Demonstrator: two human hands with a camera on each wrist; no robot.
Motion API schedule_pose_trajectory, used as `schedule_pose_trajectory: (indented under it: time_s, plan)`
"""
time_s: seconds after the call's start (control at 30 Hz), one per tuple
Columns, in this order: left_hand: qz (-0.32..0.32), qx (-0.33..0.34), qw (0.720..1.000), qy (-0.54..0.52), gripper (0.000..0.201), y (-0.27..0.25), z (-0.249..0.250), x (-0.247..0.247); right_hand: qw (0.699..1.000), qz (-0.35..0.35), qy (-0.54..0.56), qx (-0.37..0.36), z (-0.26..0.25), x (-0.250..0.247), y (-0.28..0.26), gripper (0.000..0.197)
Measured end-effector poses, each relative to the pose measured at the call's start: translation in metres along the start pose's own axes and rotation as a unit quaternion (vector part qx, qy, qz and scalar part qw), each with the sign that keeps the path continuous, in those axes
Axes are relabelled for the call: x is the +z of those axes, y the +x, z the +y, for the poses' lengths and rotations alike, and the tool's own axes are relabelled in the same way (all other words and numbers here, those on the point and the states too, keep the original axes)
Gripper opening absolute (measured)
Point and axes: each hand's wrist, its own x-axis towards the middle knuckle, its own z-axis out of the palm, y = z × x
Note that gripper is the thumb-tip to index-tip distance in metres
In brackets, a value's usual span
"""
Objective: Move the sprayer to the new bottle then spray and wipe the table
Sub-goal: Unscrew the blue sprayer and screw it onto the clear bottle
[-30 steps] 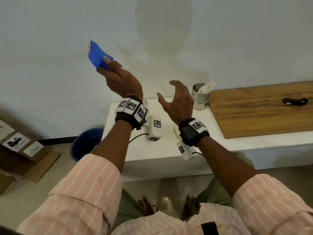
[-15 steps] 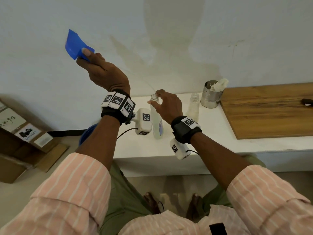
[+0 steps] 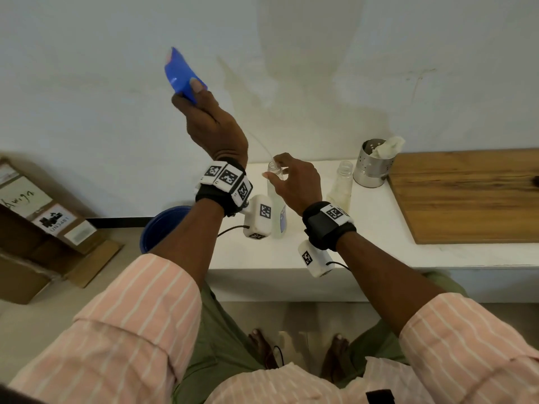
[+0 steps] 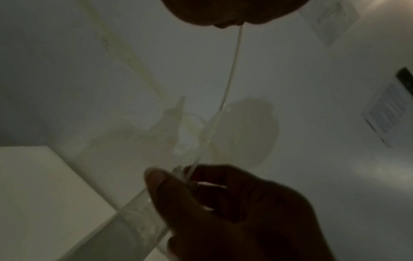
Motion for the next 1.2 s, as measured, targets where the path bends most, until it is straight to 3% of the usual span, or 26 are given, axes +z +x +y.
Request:
schedule_pose_trajectory:
  time_s: [0.13,0.27,0.43,0.73,0.87,1.07,1.2]
  plan:
    - [-0.139,0.042,0.986,0.085,0.035,-0.027,-0.016,-0.003,0.999,-0.019,0.025,0.016,0.0,-0.006,0.003,0.034]
    - [-0.288,0.031,0.932,0.216,0.042,-0.048,-0.043,-0.014,0.997,-0.045,0.04,0.039,0.006,-0.006,0.006,0.04]
    - [-0.372,0.015,0.888,0.271,0.043,-0.07,-0.068,-0.036,0.991,-0.115,0.017,0.071,0.012,-0.006,0.006,0.051]
    - [-0.388,0.005,0.893,0.228,0.035,-0.091,-0.079,-0.045,0.985,-0.133,0.06,0.091,0.013,-0.002,0.005,0.033]
    - [-0.392,-0.005,0.891,0.229,0.034,-0.095,-0.077,-0.048,0.982,-0.148,0.07,0.092,0.013,-0.001,0.004,0.035]
    - [-0.369,-0.071,0.91,0.175,0.041,-0.093,-0.078,-0.049,0.982,-0.151,0.063,0.098,0.013,0.002,0.001,0.044]
    - [-0.363,-0.059,0.913,0.179,0.039,-0.092,-0.08,-0.047,0.982,-0.157,0.026,0.097,0.017,0.007,0.0,0.044]
